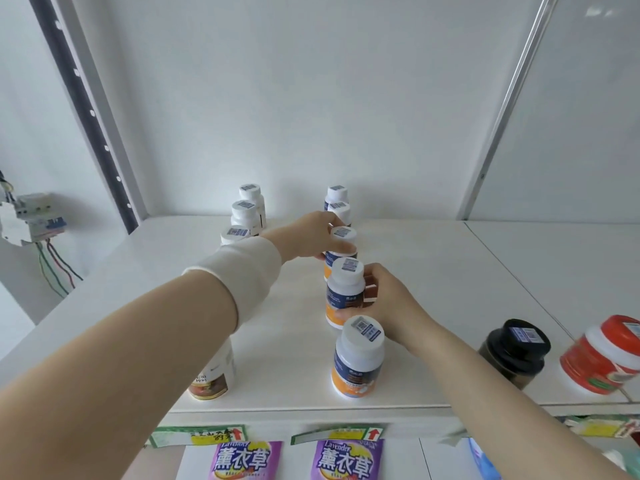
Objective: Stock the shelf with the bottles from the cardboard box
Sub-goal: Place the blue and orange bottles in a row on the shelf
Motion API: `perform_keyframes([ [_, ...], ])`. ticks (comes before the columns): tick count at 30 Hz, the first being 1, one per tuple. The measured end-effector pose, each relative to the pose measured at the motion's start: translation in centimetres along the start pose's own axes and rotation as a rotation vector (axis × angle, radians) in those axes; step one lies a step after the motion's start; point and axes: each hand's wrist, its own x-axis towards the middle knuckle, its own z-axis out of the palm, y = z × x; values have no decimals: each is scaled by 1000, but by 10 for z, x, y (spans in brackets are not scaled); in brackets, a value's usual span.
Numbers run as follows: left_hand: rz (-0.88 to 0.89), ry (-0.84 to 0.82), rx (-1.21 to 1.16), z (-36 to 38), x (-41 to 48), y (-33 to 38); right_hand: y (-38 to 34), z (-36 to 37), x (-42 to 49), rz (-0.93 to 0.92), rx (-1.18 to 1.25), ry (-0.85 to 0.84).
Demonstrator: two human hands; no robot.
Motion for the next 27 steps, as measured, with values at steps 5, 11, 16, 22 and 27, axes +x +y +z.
perform_keyframes([
  [5,-2,-6,23,1,4,1,7,2,3,6,7,-4],
  [11,-4,-18,63,1,7,0,5,2,2,2,-5,-16],
  [16,12,-22,185,-1,3,4,-5,-7,-6,-3,4,-10],
  [22,80,111,335,-24,-31,29,-39,-40,-20,-66,-60,75],
  [27,141,318,930,-38,-93,47,-72,-57,-40,-188,-408,169],
])
